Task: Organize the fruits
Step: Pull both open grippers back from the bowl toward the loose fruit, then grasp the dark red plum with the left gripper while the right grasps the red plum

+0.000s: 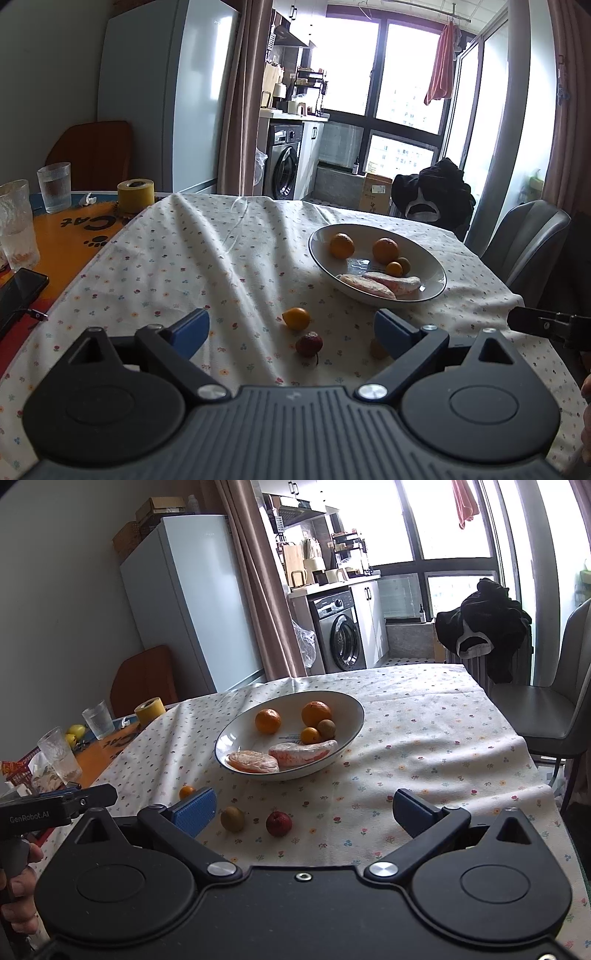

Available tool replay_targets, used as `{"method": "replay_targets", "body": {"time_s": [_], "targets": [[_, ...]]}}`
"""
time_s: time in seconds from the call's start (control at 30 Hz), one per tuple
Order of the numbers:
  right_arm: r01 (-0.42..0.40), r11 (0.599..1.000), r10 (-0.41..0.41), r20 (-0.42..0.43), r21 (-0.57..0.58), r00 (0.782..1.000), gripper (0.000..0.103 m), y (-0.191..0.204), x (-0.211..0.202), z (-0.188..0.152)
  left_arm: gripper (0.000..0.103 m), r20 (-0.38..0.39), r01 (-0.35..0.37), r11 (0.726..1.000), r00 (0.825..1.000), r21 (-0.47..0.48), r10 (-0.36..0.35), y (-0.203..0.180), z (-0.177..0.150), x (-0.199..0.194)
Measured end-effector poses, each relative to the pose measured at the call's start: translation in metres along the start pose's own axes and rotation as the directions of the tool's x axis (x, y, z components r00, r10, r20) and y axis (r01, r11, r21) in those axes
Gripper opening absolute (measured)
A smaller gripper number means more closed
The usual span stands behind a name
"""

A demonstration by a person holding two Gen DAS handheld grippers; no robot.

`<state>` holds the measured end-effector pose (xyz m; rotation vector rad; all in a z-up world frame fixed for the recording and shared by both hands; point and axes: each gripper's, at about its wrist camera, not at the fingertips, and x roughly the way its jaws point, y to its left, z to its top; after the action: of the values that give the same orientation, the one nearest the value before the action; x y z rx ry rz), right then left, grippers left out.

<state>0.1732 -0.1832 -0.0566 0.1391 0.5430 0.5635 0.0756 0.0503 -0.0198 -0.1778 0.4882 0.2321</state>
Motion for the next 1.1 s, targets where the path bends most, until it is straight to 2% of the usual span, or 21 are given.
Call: {"method": "replay_targets", "body": {"time_s": [0.27,0.53,0.8,1.1], "targets": [[-0.024,0.999,0.024,-0.025,-0.023,0.999,0.103,0.006,0.007,-0.003,0.093,-0.010,0.002,1.000,1.000,0.002,-0.002,0.000,-0.005,0.007],[-0.031,0.997,0.028,-0.048,-0.065,0.998,0.103,0.013,0.020,-0.008,0.085,-0.041,0.021,1.000,0.999,-0.013,-0.021,0.002,-0.009,0.022],[-0.049,0.995,0.042,-0.074,-0.085,0.996,0.101,0.016,0.035,-0.011,0.071,-0.077,0.048,0.999,0.996,-0.025,-0.050,0.002,-0.011,0.039],[-0.069,0.995,0.061,-0.109,-0.073,0.992,0.091,0.011,0.051,-0.010,0.067,-0.111,0.057,0.998,0.992,-0.025,-0.059,-0.001,-0.011,0.059]]}}
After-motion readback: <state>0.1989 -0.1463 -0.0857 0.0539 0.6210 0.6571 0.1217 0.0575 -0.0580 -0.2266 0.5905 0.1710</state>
